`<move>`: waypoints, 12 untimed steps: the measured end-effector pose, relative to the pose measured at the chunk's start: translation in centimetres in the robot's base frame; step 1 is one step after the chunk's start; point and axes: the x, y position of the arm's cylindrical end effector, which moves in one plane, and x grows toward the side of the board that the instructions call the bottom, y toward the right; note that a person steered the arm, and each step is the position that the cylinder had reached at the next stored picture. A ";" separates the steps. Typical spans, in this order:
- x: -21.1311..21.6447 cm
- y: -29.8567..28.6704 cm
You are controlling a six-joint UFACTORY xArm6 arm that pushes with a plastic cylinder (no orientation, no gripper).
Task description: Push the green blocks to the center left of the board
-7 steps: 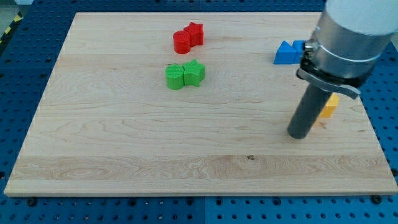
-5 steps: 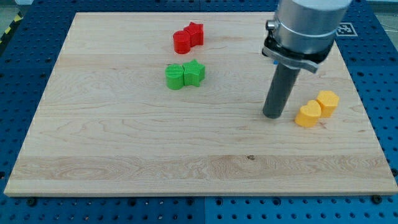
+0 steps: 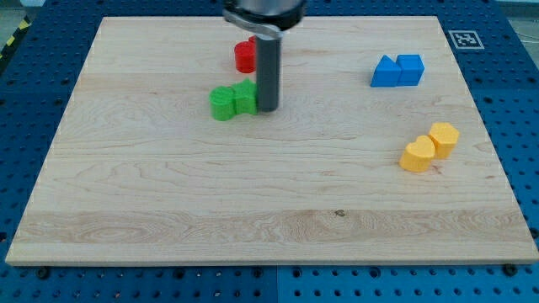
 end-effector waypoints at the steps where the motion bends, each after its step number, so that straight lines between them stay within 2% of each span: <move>1: -0.6 -2.8; 3: -0.6 -7.1; 5: -0.8 -5.7; 7: -4.2 -5.7; 9: -2.1 -7.3; 12: -1.8 -10.2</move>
